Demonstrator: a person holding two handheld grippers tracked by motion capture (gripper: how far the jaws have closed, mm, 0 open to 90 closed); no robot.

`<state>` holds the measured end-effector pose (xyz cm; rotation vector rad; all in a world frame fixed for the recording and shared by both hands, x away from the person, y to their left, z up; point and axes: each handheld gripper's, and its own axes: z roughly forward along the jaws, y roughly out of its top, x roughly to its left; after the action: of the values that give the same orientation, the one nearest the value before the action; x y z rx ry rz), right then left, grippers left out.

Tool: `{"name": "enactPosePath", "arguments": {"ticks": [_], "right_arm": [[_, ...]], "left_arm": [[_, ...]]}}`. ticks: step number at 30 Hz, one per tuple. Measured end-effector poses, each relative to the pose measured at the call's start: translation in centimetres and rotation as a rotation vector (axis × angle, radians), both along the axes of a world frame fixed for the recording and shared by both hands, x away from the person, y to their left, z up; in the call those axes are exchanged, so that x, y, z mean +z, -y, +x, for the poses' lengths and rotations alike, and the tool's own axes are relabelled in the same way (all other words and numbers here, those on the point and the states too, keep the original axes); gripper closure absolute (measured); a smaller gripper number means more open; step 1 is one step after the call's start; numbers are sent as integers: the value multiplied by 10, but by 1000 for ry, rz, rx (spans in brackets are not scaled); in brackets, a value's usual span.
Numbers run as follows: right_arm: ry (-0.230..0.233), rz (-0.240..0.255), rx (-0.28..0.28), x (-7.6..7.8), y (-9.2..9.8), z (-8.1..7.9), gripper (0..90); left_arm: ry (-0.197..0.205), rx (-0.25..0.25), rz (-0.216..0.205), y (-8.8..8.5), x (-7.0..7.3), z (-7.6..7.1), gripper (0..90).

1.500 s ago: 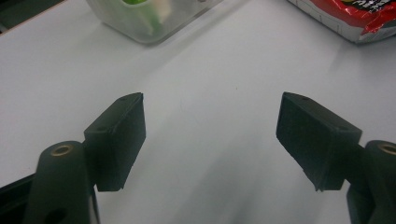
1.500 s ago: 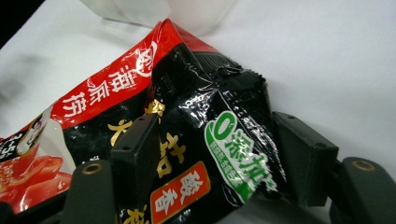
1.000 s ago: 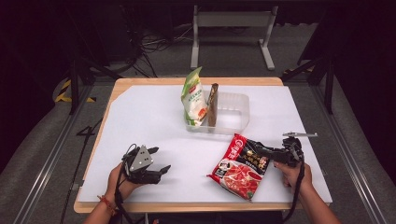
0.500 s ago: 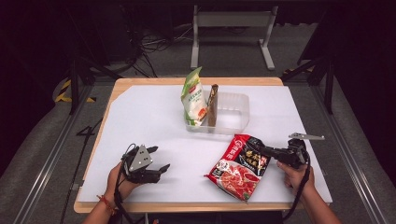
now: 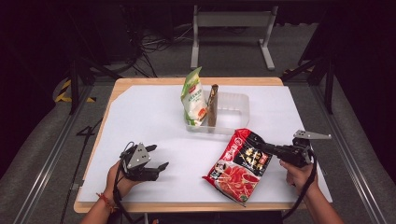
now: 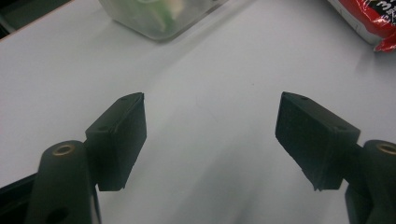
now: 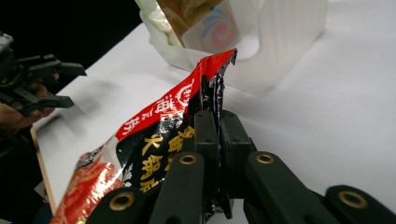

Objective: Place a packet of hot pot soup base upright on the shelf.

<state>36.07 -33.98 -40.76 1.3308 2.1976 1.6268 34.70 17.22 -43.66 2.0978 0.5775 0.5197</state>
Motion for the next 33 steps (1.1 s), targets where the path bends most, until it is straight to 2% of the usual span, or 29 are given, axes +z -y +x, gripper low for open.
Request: {"name": "enactPosePath", "arguments": {"ticks": [2,6,9,12,20,25,29,33], "right_arm": [[6,-5,2,3,-1,-1,876],[56,-26,24,12,-5,-8,876],[73,-26,37,16,-5,-11,878],[80,-12,43,19,-6,-13,879],[135,37,68,38,-15,-21,877],[177,35,81,50,-22,-30,876],[199,13,88,58,-27,-37,876],[233,31,85,71,-28,-44,882]], "left_arm": [[2,2,-6,0,0,0,256],[3,9,-5,-1,0,0,248],[1,10,-10,-1,0,0,248],[-1,11,-5,-1,0,1,248],[1,22,-18,-5,1,-2,244],[14,30,-23,-4,4,-3,236],[27,29,-14,-2,6,-6,235],[23,27,-13,0,6,-7,233]]}}
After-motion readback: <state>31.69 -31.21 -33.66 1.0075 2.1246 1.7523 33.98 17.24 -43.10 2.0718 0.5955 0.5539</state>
